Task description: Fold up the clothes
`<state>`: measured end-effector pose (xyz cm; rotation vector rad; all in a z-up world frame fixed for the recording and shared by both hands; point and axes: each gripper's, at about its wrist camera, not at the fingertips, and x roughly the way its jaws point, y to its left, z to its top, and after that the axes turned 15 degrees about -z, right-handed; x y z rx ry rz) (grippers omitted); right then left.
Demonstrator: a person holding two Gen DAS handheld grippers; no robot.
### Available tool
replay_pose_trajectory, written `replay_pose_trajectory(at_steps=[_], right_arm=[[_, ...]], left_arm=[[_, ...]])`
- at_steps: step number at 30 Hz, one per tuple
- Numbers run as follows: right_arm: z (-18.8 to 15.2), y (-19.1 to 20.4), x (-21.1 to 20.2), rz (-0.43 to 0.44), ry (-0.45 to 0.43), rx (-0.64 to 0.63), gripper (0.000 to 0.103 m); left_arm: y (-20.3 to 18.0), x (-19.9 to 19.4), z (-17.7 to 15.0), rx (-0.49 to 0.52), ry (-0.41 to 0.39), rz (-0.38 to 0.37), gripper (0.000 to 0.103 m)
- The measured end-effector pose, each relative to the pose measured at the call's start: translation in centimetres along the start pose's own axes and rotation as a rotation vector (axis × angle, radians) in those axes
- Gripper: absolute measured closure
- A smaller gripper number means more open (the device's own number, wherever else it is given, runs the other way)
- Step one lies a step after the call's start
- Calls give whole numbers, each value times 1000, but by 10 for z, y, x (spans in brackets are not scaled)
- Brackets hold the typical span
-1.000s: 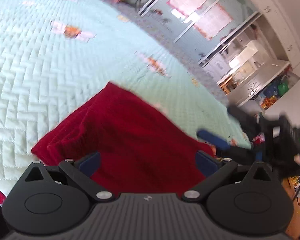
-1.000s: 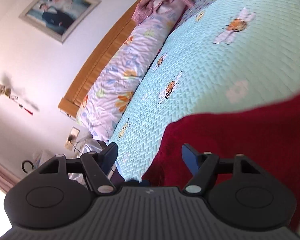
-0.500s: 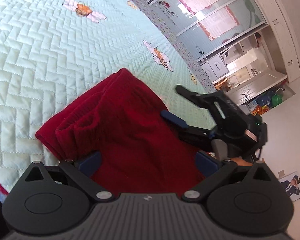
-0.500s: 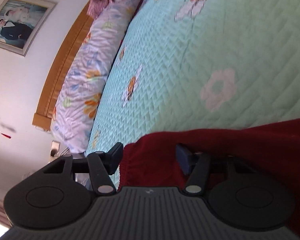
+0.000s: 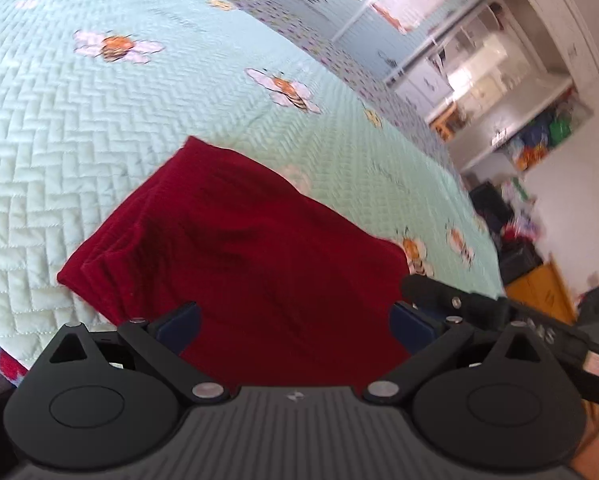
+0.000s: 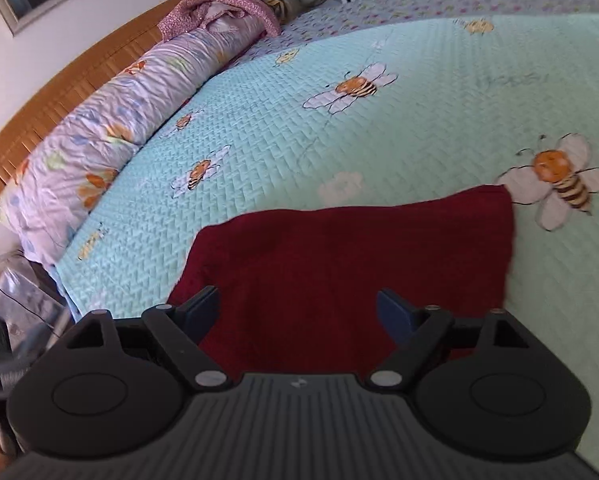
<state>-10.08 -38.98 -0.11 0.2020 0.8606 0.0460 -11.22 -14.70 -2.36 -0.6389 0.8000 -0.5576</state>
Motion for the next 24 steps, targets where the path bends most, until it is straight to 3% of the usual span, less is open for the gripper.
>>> replay_pose_trajectory(at_steps=[4, 9, 17, 24], right_arm=[[-5, 19, -27, -196, 9, -10, 11], [1, 40, -29, -405, 112, -46, 11], [-20, 54, -34, -401, 184, -84, 11], [-29, 61, -44, -402, 204, -109, 11]], left_arm=[[-13, 2, 5, 28, 63, 75, 0], [-19, 4, 12, 57, 157, 211, 0], [-25, -4, 9, 66, 217, 357, 0], [-38, -4, 4, 143, 256, 415, 0]])
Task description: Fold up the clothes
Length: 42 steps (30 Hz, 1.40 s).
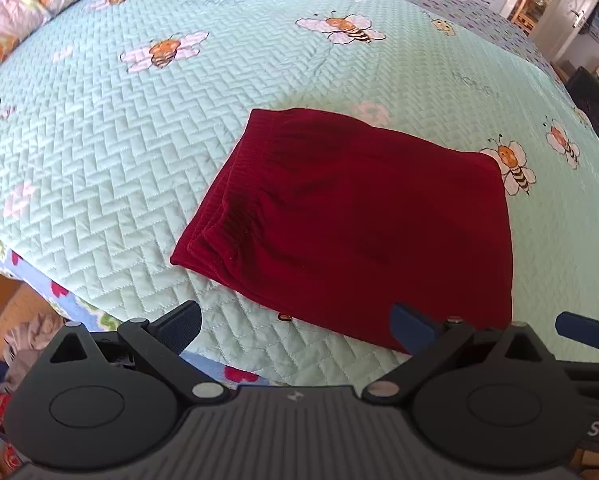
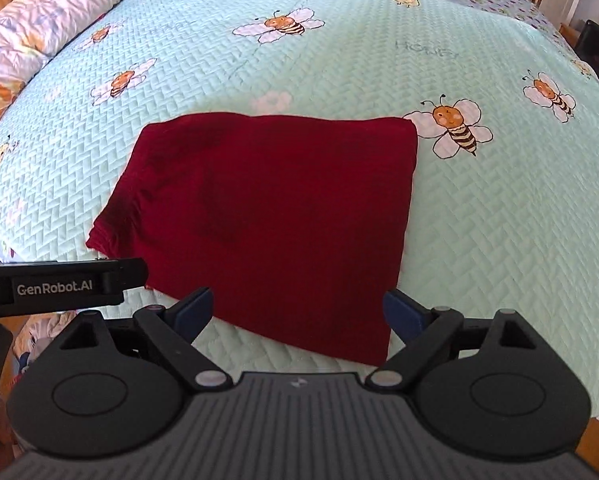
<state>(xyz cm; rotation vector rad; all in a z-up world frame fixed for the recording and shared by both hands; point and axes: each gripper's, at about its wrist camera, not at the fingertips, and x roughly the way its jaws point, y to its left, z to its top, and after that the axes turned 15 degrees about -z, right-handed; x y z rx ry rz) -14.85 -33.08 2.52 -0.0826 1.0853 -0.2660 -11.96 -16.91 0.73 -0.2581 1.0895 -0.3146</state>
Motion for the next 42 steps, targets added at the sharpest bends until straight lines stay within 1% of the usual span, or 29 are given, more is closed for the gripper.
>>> replay_pose_trajectory(at_steps=[7, 13, 20, 23, 24, 27, 28, 30, 31, 32, 33, 34, 36, 37, 39, 42], right_arm=[[-4, -4, -5, -5, 2, 10, 11], [-5, -5, -6, -2, -2, 12, 11], [-5, -3, -1, 9, 11, 12, 11], [-3, -2, 2, 13, 15, 10, 11], [-2, -2, 4, 18, 18, 12, 11], [2, -10, 11, 30, 28, 40, 11], [3, -16, 7, 57, -4, 74, 11], [5, -32, -4, 123, -90, 155, 11], [5, -42, -12, 164, -165, 199, 10], [4, -51, -21, 197, -256, 237, 8], [2, -59, -23, 214, -328, 260, 1], [2, -65, -16, 233, -328, 276, 0], [3, -75, 5, 275, -284, 305, 0], [4, -81, 17, 300, -236, 336, 0], [3, -91, 37, 341, -183, 405, 0], [1, -101, 61, 364, -118, 466, 0]], left_arm=[[-9, -7, -1, 32, -9, 23, 0], [-10, -8, -3, 36, -14, 29, 0], [-8, -2, -3, 30, -4, 18, 0], [-2, 2, 0, 16, 2, -6, 0], [2, 3, 1, 6, -2, -28, 0], [18, 2, 7, -41, -38, -147, 0], [25, 0, 9, -63, -63, -201, 0], [46, -11, 12, -112, -176, -345, 0], [57, -15, 13, -133, -238, -411, 0], [69, -16, 15, -157, -286, -456, 0], [82, -14, 18, -190, -314, -477, 0], [91, -11, 21, -210, -327, -477, 0], [101, -4, 28, -215, -313, -419, 0], [104, -1, 31, -206, -307, -392, 0], [105, 6, 36, -170, -287, -349, 0], [118, 25, 46, -212, -229, -354, 0]])
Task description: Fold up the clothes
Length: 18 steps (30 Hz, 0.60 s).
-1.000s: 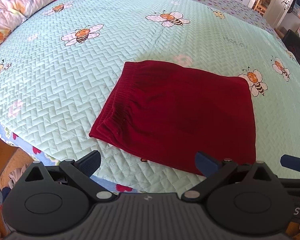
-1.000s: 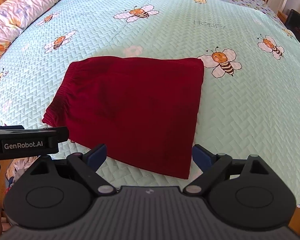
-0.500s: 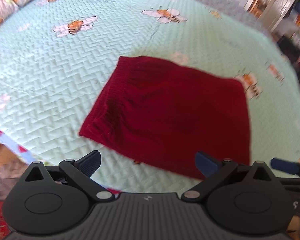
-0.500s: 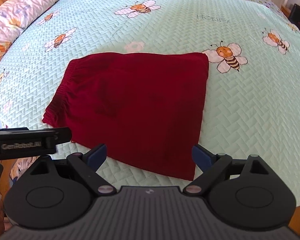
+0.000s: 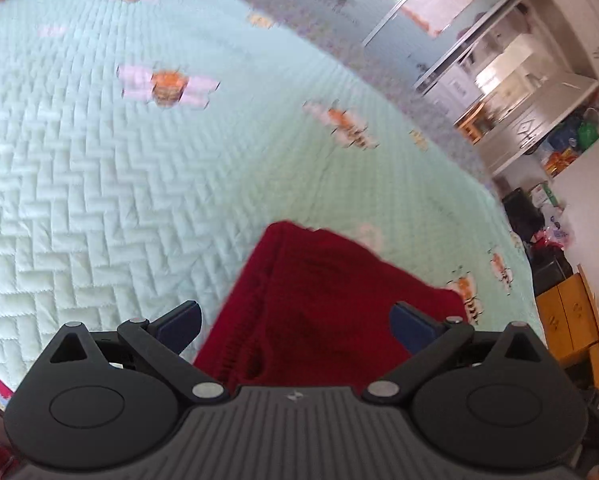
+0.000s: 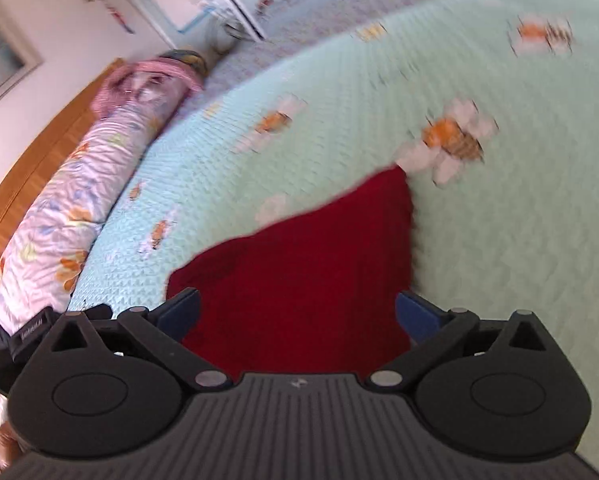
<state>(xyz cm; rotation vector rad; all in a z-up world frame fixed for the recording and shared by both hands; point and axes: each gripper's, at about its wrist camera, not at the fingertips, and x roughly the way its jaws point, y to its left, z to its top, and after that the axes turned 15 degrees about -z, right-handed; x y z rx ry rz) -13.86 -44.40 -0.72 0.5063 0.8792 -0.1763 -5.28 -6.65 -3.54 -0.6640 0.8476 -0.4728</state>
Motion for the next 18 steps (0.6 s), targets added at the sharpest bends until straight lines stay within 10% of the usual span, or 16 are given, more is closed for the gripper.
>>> replay_pose_trajectory(at_steps=[9, 18], right_arm=[[-2, -55, 49, 37, 125, 133, 0], [5, -67, 74, 194, 184, 123, 0]], left_arm=[[41, 39, 16, -11, 126, 0, 0], [59, 76, 37, -2, 257, -197, 0]])
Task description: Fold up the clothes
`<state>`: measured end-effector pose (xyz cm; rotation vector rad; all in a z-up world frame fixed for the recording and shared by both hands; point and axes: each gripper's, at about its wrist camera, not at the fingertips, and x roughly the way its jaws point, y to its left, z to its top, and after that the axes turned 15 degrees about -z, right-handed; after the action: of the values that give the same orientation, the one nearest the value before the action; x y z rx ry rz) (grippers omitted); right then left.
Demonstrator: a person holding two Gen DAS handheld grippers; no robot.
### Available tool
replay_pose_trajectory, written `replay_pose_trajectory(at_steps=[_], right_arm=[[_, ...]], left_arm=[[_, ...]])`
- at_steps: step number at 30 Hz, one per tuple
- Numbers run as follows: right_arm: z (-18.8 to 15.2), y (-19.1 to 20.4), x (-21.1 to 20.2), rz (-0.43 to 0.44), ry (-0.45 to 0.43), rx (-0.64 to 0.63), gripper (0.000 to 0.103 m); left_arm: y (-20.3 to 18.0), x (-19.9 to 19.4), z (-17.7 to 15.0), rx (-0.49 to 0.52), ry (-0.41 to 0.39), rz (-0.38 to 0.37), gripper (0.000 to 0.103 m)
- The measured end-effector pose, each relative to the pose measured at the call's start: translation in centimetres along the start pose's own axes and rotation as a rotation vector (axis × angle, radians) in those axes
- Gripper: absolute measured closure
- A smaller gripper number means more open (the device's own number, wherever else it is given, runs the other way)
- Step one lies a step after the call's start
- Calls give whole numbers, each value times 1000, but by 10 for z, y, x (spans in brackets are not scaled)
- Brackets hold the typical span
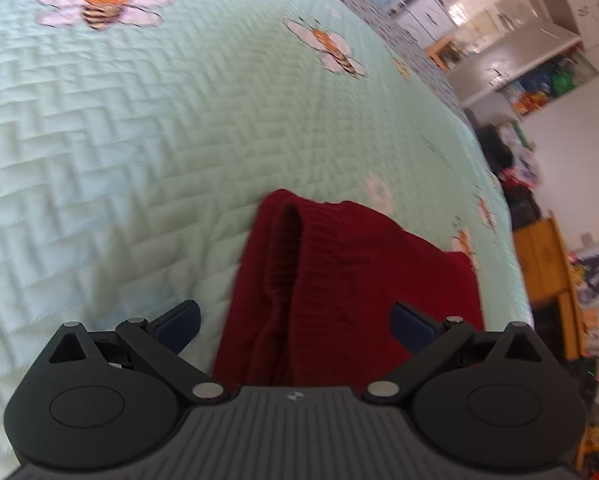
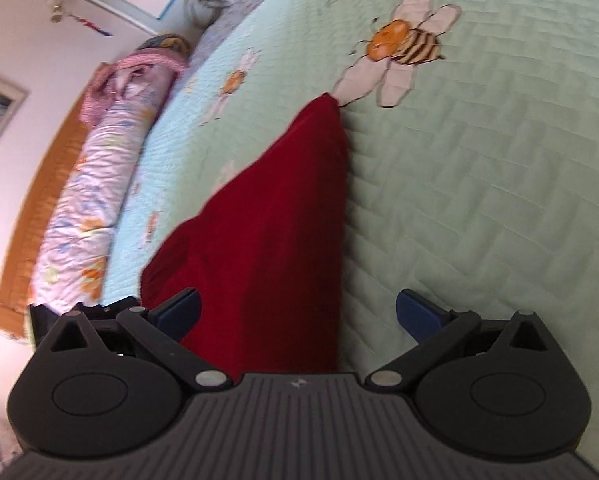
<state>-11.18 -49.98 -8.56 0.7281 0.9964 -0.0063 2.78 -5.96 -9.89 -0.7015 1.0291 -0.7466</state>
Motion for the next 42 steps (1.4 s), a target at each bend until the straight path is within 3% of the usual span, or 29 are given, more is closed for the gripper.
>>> replay_pose_trajectory(at_steps=[4, 14, 17, 21, 22, 24, 25, 26, 29, 38, 42], right_arm=[[12, 3, 15, 49, 21, -16, 0], [37, 26, 54, 177, 121, -167, 0], [38, 23, 52, 189, 128, -179, 11], [37, 11, 47, 170, 130, -132, 47], [36, 8, 48, 164, 132, -114, 58], [34, 6, 47, 149, 129, -98, 68], [33, 6, 46, 145, 126, -94, 73], [30, 9, 45, 134, 116, -99, 75], [25, 18, 41, 97, 85, -114, 79], [24, 27, 33, 56, 43, -119, 81], [22, 29, 28, 61, 16, -117, 81]], left_arm=[[12, 12, 13, -33, 49, -121, 0], [31, 25, 25, -73, 120, -294, 0], [25, 25, 22, -44, 126, -275, 0], [20, 23, 22, -19, 121, -241, 2], [19, 23, 23, -12, 120, -226, 6], [13, 20, 22, 28, 117, -166, 23], [10, 19, 20, 47, 114, -127, 44], [9, 18, 19, 59, 109, -86, 61], [8, 13, 15, 63, 80, -56, 65], [-40, 19, 1, 303, 30, 159, 71], [-47, 14, -5, 352, -6, 178, 71]])
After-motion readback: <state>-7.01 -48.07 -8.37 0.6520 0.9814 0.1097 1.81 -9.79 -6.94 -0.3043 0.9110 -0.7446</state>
